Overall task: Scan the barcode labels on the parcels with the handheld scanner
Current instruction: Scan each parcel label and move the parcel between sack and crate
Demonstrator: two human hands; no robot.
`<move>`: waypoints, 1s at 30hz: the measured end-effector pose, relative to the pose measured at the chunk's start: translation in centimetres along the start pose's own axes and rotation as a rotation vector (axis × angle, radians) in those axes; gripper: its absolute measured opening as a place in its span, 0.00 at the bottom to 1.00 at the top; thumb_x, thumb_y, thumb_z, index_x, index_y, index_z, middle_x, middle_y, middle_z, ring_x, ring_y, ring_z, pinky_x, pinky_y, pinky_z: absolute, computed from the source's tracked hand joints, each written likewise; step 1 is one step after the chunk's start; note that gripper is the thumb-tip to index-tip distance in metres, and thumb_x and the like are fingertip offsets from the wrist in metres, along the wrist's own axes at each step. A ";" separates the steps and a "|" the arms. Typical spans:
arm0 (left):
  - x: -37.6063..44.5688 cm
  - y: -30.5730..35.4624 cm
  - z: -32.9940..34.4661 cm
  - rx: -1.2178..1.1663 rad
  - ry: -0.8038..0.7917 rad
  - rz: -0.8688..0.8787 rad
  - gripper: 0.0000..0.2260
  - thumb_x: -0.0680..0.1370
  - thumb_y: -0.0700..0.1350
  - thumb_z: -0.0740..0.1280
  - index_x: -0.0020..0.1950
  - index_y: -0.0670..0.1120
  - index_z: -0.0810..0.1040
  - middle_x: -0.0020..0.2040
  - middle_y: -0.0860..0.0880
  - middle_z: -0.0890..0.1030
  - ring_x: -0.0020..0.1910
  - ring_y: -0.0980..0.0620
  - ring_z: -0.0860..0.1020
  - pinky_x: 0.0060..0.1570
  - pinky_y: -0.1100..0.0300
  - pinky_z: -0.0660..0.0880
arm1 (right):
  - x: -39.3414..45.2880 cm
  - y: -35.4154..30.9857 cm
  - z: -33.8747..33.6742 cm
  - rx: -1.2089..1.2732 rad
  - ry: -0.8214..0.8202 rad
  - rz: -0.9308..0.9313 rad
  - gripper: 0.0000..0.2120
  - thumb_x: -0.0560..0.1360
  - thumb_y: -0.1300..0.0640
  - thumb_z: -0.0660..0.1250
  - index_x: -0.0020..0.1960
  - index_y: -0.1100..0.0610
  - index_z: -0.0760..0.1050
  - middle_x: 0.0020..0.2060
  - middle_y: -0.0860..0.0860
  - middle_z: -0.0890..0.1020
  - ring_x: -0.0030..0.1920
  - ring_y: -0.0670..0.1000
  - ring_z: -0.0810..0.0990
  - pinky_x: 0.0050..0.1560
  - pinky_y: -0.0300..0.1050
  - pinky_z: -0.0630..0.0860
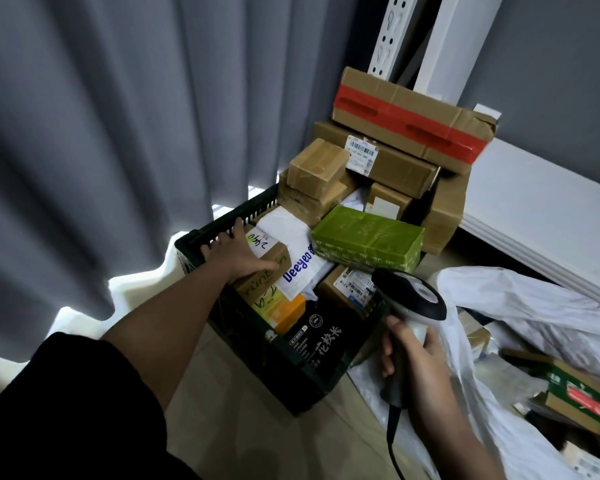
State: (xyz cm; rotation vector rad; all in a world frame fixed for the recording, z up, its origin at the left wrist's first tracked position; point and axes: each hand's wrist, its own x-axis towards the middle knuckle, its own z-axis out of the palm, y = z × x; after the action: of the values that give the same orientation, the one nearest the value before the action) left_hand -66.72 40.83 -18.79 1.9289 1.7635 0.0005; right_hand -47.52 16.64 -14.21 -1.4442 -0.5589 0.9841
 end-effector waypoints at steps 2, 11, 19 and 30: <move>-1.2 0.6 -0.5 -0.009 0.095 0.086 0.59 0.62 0.68 0.73 0.78 0.50 0.40 0.75 0.38 0.58 0.73 0.37 0.59 0.71 0.41 0.53 | -0.3 -0.2 -0.1 0.005 -0.005 -0.018 0.12 0.76 0.57 0.69 0.46 0.61 0.67 0.26 0.56 0.69 0.22 0.51 0.66 0.22 0.39 0.66; -13.7 6.1 -1.9 0.262 0.461 0.928 0.54 0.58 0.73 0.65 0.76 0.45 0.57 0.72 0.46 0.64 0.71 0.45 0.62 0.73 0.48 0.50 | -3.3 -4.1 -1.7 0.072 0.045 -0.154 0.12 0.74 0.64 0.71 0.51 0.59 0.68 0.29 0.54 0.74 0.25 0.49 0.70 0.27 0.41 0.70; -23.8 13.7 -2.8 0.349 0.534 1.314 0.47 0.62 0.69 0.66 0.73 0.44 0.60 0.73 0.43 0.64 0.73 0.43 0.61 0.74 0.45 0.51 | -7.9 -7.6 -7.1 0.138 0.077 -0.183 0.33 0.66 0.56 0.80 0.65 0.57 0.67 0.46 0.56 0.82 0.34 0.48 0.77 0.34 0.43 0.75; -35.4 17.5 1.8 -1.129 -0.211 0.333 0.48 0.67 0.62 0.71 0.79 0.52 0.47 0.78 0.47 0.57 0.75 0.47 0.59 0.69 0.53 0.60 | -12.9 -9.3 -11.8 0.538 0.270 -0.233 0.31 0.71 0.56 0.77 0.67 0.57 0.64 0.36 0.52 0.75 0.32 0.47 0.75 0.34 0.42 0.75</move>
State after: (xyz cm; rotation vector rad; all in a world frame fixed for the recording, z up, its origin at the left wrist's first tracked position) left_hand -55.25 7.02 -1.78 1.2508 0.9067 0.7162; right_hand -42.42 0.84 -3.31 -0.9801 -0.2297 0.6708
